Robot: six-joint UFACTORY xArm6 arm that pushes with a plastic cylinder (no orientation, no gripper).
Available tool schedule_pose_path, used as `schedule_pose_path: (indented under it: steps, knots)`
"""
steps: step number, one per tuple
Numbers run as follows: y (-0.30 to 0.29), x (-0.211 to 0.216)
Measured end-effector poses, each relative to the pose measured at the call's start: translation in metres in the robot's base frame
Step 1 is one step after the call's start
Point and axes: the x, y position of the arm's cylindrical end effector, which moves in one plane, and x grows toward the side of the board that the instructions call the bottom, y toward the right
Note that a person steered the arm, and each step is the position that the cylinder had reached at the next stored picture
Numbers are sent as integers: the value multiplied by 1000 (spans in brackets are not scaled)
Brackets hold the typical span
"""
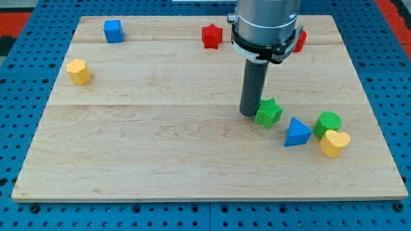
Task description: Move the yellow hexagon to the bottom of the green star
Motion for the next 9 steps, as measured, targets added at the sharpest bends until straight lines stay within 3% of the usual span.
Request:
schedule_pose_path:
  steps: [2, 3, 4, 5, 6, 9]
  knots:
    - [-124, -55]
    - [-163, -114]
    - [-239, -156]
    - [-344, -160]
    - [-376, -126]
    - [-285, -62]
